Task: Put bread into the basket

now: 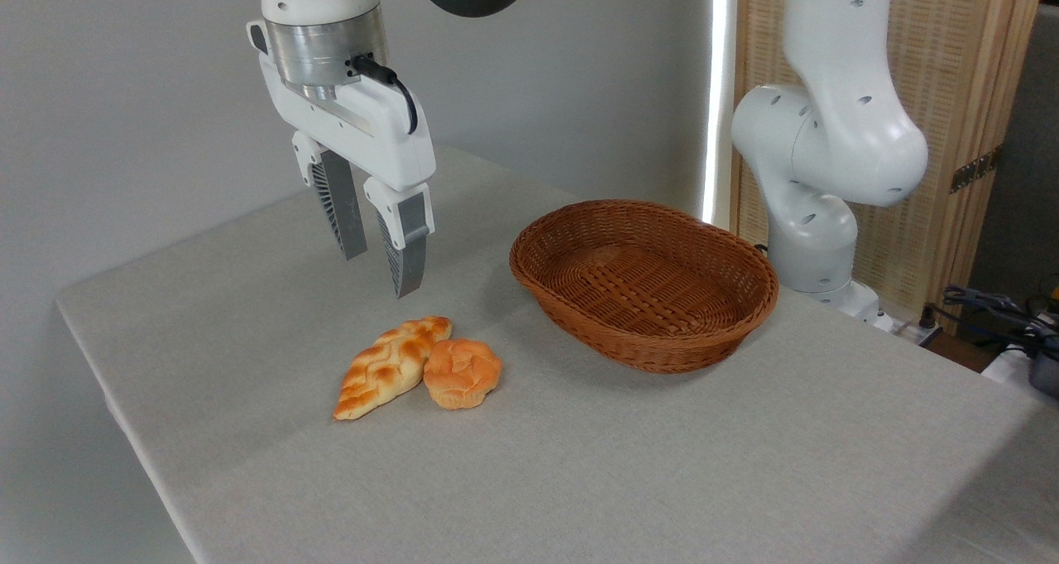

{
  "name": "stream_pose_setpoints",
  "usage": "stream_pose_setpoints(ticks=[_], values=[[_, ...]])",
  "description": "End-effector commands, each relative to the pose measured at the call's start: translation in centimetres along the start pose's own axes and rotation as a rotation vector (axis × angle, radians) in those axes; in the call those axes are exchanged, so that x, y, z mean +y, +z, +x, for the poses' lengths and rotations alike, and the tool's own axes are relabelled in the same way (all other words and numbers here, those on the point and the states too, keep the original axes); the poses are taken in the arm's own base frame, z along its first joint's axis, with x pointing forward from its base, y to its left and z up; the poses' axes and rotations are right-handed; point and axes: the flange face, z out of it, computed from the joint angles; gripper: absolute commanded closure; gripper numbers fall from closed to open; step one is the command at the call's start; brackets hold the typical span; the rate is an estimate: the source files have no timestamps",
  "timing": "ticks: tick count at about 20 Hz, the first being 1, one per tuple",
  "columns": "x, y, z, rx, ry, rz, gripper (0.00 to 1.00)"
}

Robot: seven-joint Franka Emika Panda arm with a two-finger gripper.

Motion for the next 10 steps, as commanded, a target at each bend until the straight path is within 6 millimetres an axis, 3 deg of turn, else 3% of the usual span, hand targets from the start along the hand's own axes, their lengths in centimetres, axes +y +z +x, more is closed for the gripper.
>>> stream_pose_setpoints(ticks=[1, 6, 10], values=[[0.0, -0.6, -0.2, -0.011, -0.002, -0.002, 0.00], [-0.4, -0.7, -0.4, -0.010, 0.017, -0.002, 0.00], [0.5, 0.7, -0.4, -0.036, 0.031, -0.018, 0.00]])
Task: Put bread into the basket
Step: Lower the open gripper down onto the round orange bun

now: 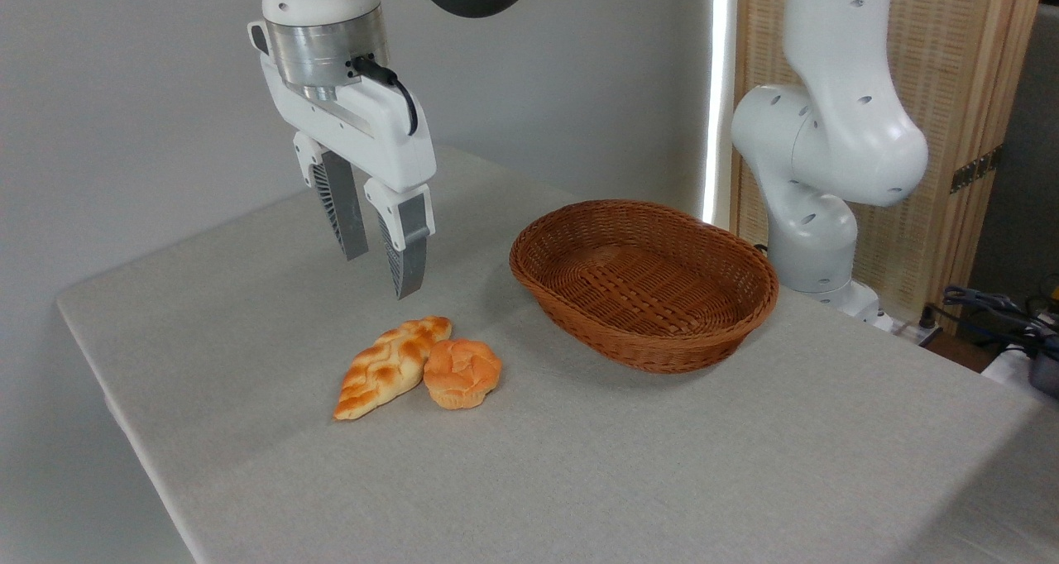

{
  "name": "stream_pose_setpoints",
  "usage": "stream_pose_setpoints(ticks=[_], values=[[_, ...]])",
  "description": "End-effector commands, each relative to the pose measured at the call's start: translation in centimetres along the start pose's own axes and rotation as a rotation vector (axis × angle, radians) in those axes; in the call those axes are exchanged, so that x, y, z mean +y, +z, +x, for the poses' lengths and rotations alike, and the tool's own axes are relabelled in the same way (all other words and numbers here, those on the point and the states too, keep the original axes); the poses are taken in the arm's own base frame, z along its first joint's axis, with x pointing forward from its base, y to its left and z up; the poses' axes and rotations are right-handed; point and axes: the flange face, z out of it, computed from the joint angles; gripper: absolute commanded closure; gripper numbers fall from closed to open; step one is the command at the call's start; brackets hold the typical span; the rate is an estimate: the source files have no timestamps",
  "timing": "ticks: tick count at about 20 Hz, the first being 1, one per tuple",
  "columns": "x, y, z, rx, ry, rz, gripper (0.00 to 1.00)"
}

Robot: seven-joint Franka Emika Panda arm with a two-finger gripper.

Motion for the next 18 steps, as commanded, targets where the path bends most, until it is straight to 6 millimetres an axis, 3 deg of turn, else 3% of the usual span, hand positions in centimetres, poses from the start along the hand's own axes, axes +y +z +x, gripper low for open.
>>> stream_pose_setpoints(ticks=[1, 7, 13, 18], values=[[0.8, 1.4, -0.5, -0.049, 0.028, -0.026, 0.00], [2.5, 4.2, -2.6, -0.104, 0.099, -0.048, 0.00], [2.0, 10.0, -4.0, -0.124, 0.167, -0.022, 0.00], [1.2, 12.2, -3.6, -0.099, 0.164, -0.003, 0.00]])
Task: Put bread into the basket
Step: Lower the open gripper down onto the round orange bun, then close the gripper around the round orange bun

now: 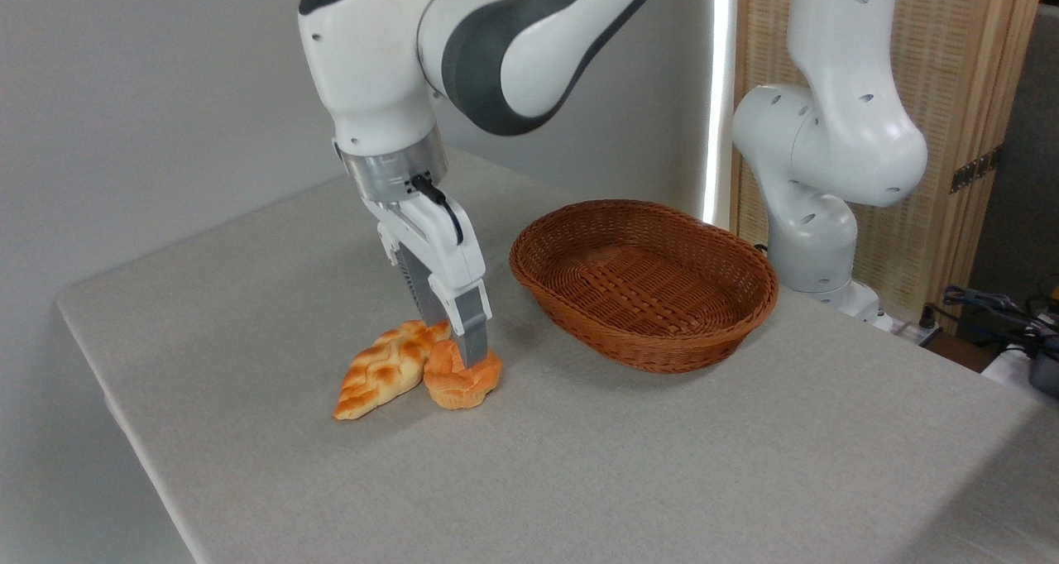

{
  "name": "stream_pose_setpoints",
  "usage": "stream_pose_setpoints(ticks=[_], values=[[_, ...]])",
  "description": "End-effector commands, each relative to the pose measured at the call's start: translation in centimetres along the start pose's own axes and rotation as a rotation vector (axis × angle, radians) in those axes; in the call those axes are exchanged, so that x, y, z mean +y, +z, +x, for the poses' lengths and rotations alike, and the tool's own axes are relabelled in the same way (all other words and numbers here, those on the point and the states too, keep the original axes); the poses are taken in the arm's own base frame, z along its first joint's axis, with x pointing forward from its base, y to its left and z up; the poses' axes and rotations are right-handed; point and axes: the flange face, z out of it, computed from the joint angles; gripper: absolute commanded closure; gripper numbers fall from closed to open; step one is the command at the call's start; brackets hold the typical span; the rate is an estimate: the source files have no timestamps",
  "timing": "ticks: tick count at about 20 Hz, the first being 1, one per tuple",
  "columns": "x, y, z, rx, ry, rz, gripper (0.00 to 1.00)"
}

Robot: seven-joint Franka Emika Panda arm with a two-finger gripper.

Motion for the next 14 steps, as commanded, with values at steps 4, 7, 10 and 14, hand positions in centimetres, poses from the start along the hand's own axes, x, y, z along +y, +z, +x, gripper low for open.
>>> stream_pose_setpoints(ticks=[4, 7, 10, 14], values=[[-0.9, 1.8, 0.2, -0.008, 0.019, 0.013, 0.00], [-1.2, 3.0, 0.5, -0.021, 0.024, 0.013, 0.00], [-1.2, 3.1, 0.5, -0.024, 0.026, 0.012, 0.00], [-1.3, 3.5, 0.6, -0.030, 0.024, 0.007, 0.03]])
